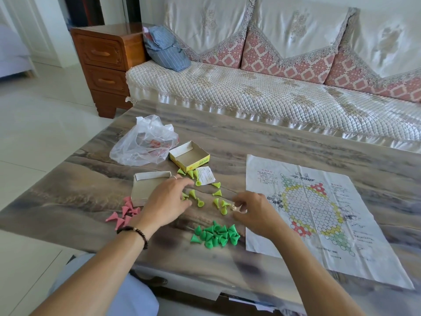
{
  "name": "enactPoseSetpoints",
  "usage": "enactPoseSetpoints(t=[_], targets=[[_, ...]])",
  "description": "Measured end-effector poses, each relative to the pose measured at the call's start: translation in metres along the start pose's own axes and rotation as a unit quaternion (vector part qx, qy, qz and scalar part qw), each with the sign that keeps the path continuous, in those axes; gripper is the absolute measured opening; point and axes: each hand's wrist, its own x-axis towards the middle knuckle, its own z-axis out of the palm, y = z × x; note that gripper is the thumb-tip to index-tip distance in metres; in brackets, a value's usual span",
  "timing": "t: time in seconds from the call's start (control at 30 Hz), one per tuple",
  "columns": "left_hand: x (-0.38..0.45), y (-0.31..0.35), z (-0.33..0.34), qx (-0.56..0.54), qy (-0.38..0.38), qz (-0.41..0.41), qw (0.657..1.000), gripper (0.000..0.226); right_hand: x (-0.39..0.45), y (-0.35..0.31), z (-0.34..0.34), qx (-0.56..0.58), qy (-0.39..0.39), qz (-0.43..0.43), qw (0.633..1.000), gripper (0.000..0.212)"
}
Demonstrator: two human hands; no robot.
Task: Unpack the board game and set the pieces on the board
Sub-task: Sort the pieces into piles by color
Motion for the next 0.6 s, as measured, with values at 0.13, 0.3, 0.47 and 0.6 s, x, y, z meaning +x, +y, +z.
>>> enactPoseSetpoints(t=[0.13,0.3,0.47,0.6], targets=[[0.014,-0.002,-0.005,0.125,-0.051,0.001,0.991,0.061,0.035,-0.008,-0.005,-0.087,-0.055,-0.024,0.994,0.044],[0.025,0.003,0.002,0.236,-0.082,0.016,0.968,0.032,0.058,-0.010,0.001,-0.159,-0.139,-0.036,0.977,0.043],[0.030,0.009,0.003,0.275,-0.092,0.031,0.956,0.021,0.066,-0.012,0.012,-0.129,-0.130,-0.055,0.981,0.036],[0.031,0.013,0.006,0.291,-0.086,0.057,0.951,0.021,0.073,-0.017,0.023,-0.108,-0.097,-0.065,0.987,0.031]])
